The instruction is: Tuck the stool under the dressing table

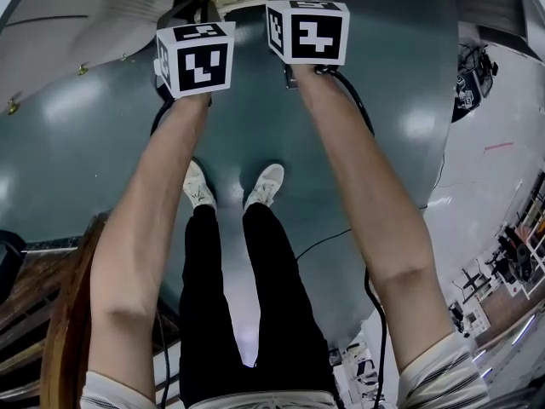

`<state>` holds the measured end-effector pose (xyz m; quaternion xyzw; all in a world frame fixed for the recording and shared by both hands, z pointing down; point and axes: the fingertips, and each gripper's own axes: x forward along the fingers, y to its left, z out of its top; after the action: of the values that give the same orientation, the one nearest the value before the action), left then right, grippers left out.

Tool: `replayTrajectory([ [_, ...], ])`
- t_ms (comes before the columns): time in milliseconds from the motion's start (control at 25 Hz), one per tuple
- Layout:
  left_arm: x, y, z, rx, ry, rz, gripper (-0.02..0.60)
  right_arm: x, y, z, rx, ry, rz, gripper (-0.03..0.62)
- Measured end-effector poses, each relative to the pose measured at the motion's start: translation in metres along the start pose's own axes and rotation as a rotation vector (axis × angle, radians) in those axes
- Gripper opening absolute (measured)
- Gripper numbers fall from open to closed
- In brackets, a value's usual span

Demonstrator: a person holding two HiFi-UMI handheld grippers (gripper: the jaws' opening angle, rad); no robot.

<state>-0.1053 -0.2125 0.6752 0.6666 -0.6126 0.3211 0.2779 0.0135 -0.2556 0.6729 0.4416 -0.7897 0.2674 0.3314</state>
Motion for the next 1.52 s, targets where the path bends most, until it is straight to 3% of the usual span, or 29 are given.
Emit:
replayTrajectory([
  [800, 0.014, 0.007, 0.018, -0.014, 0.005, -0.006, 0.038, 0.013, -0.007, 0.019, 0.013, -0.017, 0.012, 0.06],
  [1520, 0.02, 0.012, 0.025, 0.028, 0.001, -0.023, 0.038, 0.02, -0.007, 0.026, -0.024, 0.003, 0.021, 0.055],
])
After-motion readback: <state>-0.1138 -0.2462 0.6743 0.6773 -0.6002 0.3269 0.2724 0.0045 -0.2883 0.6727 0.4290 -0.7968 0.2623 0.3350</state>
